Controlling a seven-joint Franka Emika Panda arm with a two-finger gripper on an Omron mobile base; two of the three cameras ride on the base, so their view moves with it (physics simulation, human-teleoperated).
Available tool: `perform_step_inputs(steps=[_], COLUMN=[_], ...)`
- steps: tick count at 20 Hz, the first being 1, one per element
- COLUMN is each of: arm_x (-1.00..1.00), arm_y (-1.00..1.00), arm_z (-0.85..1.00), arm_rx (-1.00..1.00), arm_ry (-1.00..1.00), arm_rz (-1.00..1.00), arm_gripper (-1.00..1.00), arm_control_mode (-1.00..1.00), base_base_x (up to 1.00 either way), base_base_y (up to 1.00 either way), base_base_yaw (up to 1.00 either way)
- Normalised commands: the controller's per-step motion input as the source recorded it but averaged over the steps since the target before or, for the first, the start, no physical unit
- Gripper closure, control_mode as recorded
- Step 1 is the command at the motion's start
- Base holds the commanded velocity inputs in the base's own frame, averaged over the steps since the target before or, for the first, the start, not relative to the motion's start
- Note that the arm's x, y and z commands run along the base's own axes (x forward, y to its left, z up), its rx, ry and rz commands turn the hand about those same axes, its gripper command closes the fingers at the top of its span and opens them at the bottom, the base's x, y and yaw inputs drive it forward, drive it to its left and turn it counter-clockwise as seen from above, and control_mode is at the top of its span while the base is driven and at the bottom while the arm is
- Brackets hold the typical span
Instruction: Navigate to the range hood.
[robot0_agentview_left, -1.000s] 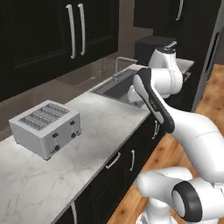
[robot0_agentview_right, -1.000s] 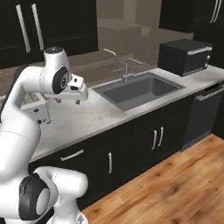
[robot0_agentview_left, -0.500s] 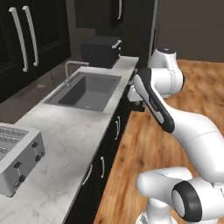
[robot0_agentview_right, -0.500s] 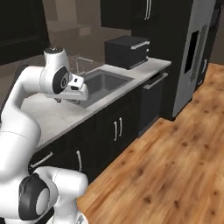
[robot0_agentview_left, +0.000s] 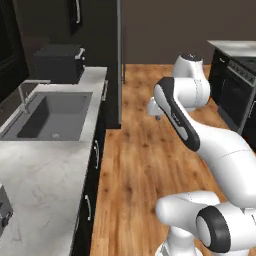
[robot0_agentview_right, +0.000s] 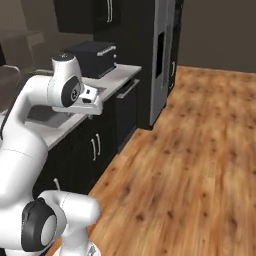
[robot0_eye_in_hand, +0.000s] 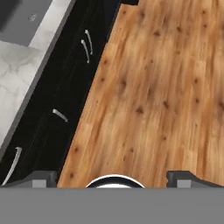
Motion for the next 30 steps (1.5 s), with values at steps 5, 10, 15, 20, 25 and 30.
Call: perform_step_inputs(steps=[5, 10, 15, 20, 25, 30], arm_x=[0.0, 0.0, 0.0, 0.0, 0.0, 0.0], arm_y=[0.0, 0.0, 0.0, 0.0, 0.0, 0.0], arm_z=[0.0, 0.0, 0.0, 0.0, 0.0, 0.0], arm_rx=[0.0, 0.0, 0.0, 0.0, 0.0, 0.0], arm_ry=[0.0, 0.0, 0.0, 0.0, 0.0, 0.0], arm_rz=[0.0, 0.0, 0.0, 0.0, 0.0, 0.0], arm_gripper=[-1.0, -1.0, -1.0, -1.0, -1.0, -1.0], arm_control_mode=[1.0, 1.0, 1.0, 1.0, 1.0, 1.0], base_base_x=[0.14, 0.19, 0.12, 0.19, 0.21, 0.26], base_base_y=[-0.1, -0.01, 0.0, 0.0, 0.0, 0.0], base_base_yaw=[-0.45, -0.44, -0.42, -0.43, -0.43, -0.42])
